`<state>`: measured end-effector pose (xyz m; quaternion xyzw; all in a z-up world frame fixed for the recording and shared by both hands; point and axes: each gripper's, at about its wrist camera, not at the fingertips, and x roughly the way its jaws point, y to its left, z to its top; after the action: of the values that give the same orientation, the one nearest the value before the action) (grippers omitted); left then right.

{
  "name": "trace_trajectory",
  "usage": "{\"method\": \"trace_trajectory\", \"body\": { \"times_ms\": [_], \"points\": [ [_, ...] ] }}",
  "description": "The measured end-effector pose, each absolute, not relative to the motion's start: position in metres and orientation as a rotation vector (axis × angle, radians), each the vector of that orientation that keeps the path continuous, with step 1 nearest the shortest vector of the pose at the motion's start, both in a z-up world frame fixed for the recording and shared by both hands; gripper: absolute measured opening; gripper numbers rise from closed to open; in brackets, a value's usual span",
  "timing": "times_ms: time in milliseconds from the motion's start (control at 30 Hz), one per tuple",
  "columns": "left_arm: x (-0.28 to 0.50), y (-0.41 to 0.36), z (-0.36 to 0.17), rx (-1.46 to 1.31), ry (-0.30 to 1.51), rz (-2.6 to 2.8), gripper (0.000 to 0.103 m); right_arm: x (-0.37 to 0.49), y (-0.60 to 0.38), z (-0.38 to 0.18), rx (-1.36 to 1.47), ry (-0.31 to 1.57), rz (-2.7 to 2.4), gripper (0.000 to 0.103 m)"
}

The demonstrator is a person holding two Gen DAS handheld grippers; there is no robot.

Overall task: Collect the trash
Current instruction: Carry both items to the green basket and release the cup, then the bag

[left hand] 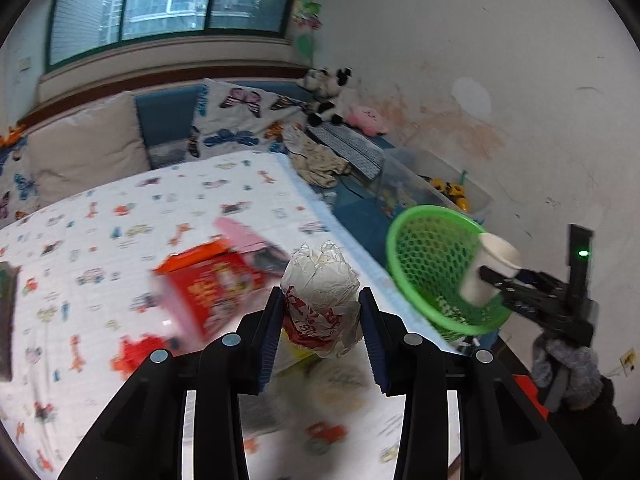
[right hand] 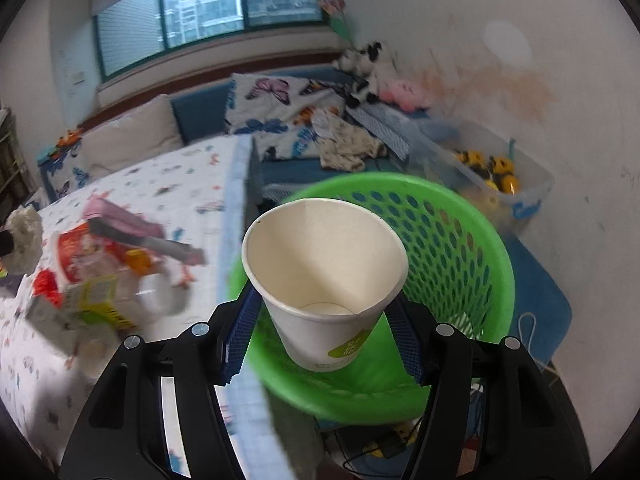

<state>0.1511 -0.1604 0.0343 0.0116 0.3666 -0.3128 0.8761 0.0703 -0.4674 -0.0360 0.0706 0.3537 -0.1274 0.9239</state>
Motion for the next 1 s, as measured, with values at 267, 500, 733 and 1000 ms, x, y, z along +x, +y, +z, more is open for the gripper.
{"method": "trace_trajectory", "body": {
  "times_ms": [267, 500, 733, 1000],
  "points": [
    [0.166, -0.222, 0.027, 0.076, 0.802, -0.701, 0.038, 0.088, -0.492, -0.072, 0.197, 0.81, -0.26, 0.063],
    [0.174, -0.277, 0.022, 0.133, 0.821, -0.753, 0.038, 0.088, -0.504, -0.082, 0.252, 0.831, -0.25, 0.071],
    [0.182, -0.322, 0.009, 0.179, 0.859, -0.777, 0.038, 0.07, -0.509, -0.072, 0.248, 0.798, -0.276, 0.073],
    [0.182, -0.377, -0.016, 0.224, 0.929, -0.829, 0.04, 0.036, -0.514, -0.063, 0.267, 0.754, -0.324, 0.074]
  ]
}}
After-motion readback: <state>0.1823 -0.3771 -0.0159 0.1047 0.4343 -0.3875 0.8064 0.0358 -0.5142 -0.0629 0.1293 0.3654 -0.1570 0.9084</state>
